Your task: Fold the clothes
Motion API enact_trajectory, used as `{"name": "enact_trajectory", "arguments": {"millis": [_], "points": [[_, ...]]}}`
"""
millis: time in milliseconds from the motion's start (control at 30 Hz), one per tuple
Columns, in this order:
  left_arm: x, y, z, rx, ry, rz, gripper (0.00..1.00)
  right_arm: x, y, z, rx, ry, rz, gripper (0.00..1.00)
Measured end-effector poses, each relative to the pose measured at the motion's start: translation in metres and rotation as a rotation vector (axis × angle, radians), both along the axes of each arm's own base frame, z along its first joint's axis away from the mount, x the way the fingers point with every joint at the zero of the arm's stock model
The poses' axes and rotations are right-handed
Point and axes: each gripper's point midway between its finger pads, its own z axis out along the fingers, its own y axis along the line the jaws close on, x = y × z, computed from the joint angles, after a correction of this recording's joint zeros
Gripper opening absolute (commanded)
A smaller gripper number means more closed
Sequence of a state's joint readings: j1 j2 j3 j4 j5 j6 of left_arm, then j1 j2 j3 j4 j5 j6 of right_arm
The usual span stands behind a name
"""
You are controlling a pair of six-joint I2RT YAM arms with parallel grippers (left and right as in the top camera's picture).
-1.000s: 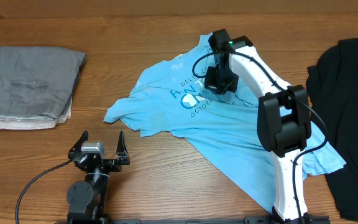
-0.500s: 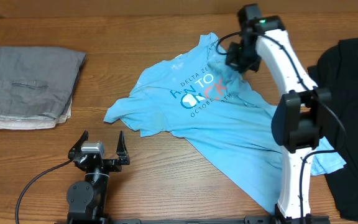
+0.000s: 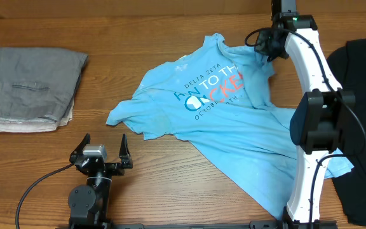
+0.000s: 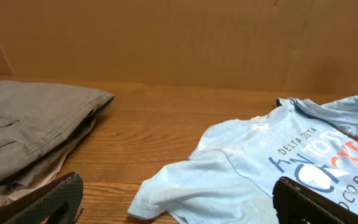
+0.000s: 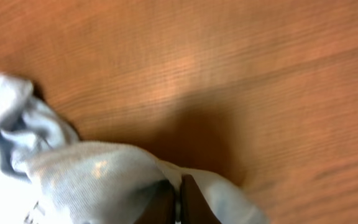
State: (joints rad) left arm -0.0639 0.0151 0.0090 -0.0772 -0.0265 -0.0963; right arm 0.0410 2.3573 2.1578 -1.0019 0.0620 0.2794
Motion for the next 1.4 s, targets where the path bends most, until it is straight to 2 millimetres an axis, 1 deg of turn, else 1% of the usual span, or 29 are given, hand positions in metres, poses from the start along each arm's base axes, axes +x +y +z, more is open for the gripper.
{"name": "enact_trajectory", "arguments": {"millis": [133, 267, 333, 400, 433, 500, 567, 600, 633, 700, 767, 867, 933, 967, 1000, 1033, 1067, 1100, 1167, 1200, 1300, 1400], "points": [[0.000, 0.000, 0.000, 0.000, 0.000, 0.000, 1.00, 0.019, -0.007, 0.010, -0.053, -0.087, 0.006, 0.04], [0.000, 0.000, 0.000, 0.000, 0.000, 0.000, 1.00, 0.033, -0.017, 0.018, -0.117, -0.148, 0.002, 0.04], [0.000, 0.000, 0.000, 0.000, 0.000, 0.000, 1.00, 0.037, -0.022, 0.017, -0.149, -0.165, 0.000, 0.04], [0.000, 0.000, 0.000, 0.000, 0.000, 0.000, 1.00, 0.042, -0.027, 0.013, -0.177, -0.172, 0.003, 0.04], [0.000, 0.000, 0.000, 0.000, 0.000, 0.000, 1.00, 0.045, -0.031, 0.008, -0.185, -0.174, 0.000, 0.04], [0.000, 0.000, 0.000, 0.000, 0.000, 0.000, 1.00, 0.048, -0.039, -0.004, -0.200, -0.170, -0.007, 0.16], [0.000, 0.000, 0.000, 0.000, 0.000, 0.000, 1.00, 0.052, -0.050, -0.017, -0.211, -0.164, -0.016, 0.37], [0.000, 0.000, 0.000, 0.000, 0.000, 0.000, 1.00, 0.054, -0.057, -0.025, -0.215, -0.163, -0.028, 0.44], [0.000, 0.000, 0.000, 0.000, 0.000, 0.000, 1.00, 0.056, -0.065, -0.031, -0.218, -0.161, -0.040, 0.49], [0.000, 0.000, 0.000, 0.000, 0.000, 0.000, 1.00, 0.056, -0.085, -0.044, -0.225, -0.151, -0.065, 0.57], [0.000, 0.000, 0.000, 0.000, 0.000, 0.000, 1.00, 0.055, -0.105, -0.050, -0.232, -0.148, -0.099, 0.61], [0.000, 0.000, 0.000, 0.000, 0.000, 0.000, 1.00, 0.049, -0.132, -0.048, -0.238, -0.133, -0.144, 0.64], [0.000, 0.000, 0.000, 0.000, 0.000, 0.000, 1.00, 0.044, -0.144, -0.043, -0.241, -0.117, -0.163, 0.65], [0.000, 0.000, 0.000, 0.000, 0.000, 0.000, 1.00, 0.041, -0.147, -0.039, -0.243, -0.103, -0.169, 0.64], [0.000, 0.000, 0.000, 0.000, 0.000, 0.000, 1.00, 0.039, -0.148, -0.036, -0.241, -0.096, -0.169, 0.61], [0.000, 0.000, 0.000, 0.000, 0.000, 0.000, 1.00, 0.037, -0.147, -0.031, -0.236, -0.086, -0.166, 0.54], [0.000, 0.000, 0.000, 0.000, 0.000, 0.000, 1.00, 0.034, -0.143, -0.026, -0.219, -0.077, -0.157, 0.45], [0.000, 0.000, 0.000, 0.000, 0.000, 0.000, 1.00, 0.031, -0.137, -0.021, -0.196, -0.069, -0.144, 0.31], [0.000, 0.000, 0.000, 0.000, 0.000, 0.000, 1.00, 0.024, -0.119, -0.009, -0.126, -0.053, -0.100, 0.10], [0.000, 0.000, 0.000, 0.000, 0.000, 0.000, 1.00, 0.021, -0.107, -0.003, -0.083, -0.046, -0.072, 0.04], [0.000, 0.000, 0.000, 0.000, 0.000, 0.000, 1.00, 0.013, -0.076, 0.011, 0.045, -0.038, -0.004, 0.04], [0.000, 0.000, 0.000, 0.000, 0.000, 0.000, 1.00, 0.012, -0.052, 0.014, 0.139, -0.042, 0.051, 0.04]]}}
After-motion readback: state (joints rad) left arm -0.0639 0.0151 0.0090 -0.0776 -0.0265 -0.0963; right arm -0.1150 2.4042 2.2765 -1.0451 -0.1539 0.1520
